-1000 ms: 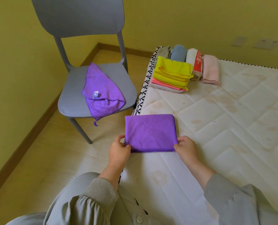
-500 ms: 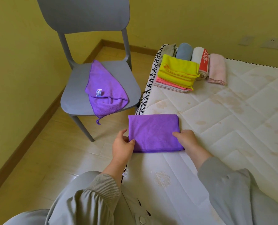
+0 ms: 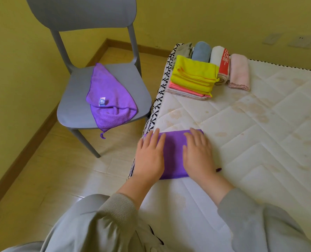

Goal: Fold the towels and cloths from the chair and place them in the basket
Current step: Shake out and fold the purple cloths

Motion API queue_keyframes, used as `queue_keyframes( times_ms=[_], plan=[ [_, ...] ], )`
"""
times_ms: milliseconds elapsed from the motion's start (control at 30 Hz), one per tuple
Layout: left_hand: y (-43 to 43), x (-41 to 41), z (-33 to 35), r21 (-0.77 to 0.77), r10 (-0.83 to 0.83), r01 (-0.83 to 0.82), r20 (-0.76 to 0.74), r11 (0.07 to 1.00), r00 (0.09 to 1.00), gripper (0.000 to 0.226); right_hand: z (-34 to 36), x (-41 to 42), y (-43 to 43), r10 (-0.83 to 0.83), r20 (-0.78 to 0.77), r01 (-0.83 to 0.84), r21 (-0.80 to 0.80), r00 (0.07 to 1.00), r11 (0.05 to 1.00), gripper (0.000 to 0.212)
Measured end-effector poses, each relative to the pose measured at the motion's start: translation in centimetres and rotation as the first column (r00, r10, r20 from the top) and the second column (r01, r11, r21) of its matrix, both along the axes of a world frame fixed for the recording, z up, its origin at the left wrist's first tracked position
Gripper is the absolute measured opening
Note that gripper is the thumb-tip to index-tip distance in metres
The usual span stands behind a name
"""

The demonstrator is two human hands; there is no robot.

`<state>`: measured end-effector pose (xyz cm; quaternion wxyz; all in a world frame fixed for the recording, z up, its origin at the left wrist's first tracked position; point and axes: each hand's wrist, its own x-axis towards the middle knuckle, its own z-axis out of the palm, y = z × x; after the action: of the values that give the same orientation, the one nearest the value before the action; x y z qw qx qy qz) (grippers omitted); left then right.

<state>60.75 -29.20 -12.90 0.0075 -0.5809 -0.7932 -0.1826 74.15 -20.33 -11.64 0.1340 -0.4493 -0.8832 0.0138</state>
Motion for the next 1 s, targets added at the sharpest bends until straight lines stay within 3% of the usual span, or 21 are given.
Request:
queue_keyframes(
  times_ms=[167,300,500,667,767,833,900,1000],
  plan=[
    [1.4,0.9,-2.4,-0.311,-0.102,0.105,0.027,0.945,0.994,0.062,-2.6,-1.0,0.0,0.097,0.211,-0.052,-0.209,0.973,0.977,0.055],
    [0.8,0.6,-3.6,-0.312,-0.040,0.053,0.047,0.949,0.998,0.062,-3.6,1.1,1.4,0.042,0.288,0.026,-0.228,0.957,0.973,0.061],
    [0.9,0.4,-3.2,-0.366,0.019,0.006,0.064,0.931,0.998,0.067,-3.9,2.5,2.7,-0.093,0.276,0.168,-0.264,0.957,0.950,0.062],
    [2.6,-1.0,-1.1,-0.356,0.016,0.004,0.055,0.935,0.998,0.060,-2.2,3.0,1.9,-0.262,0.085,0.275,-0.239,0.961,0.931,0.055],
    [4.2,-2.8,0.1,-0.368,0.109,-0.054,0.131,0.928,0.985,0.048,-0.9,3.5,2.4,-0.446,0.031,0.393,-0.533,0.894,0.750,0.038],
    [4.9,-3.9,1.0,-0.432,0.184,-0.066,0.237,0.899,0.954,0.035,-0.7,4.0,2.7,-0.457,0.053,0.369,-0.677,0.888,0.637,0.028],
    [5.1,-4.5,2.0,-0.469,0.203,-0.030,0.322,0.882,0.925,0.024,-0.5,4.6,2.6,-0.415,0.046,0.313,-0.732,0.909,0.605,0.022],
    [4.2,-5.0,2.7,-0.433,0.198,0.009,0.429,0.901,0.881,0.014,0.3,5.1,3.2,-0.425,-0.030,0.256,-0.760,0.905,0.598,0.030]
  ],
)
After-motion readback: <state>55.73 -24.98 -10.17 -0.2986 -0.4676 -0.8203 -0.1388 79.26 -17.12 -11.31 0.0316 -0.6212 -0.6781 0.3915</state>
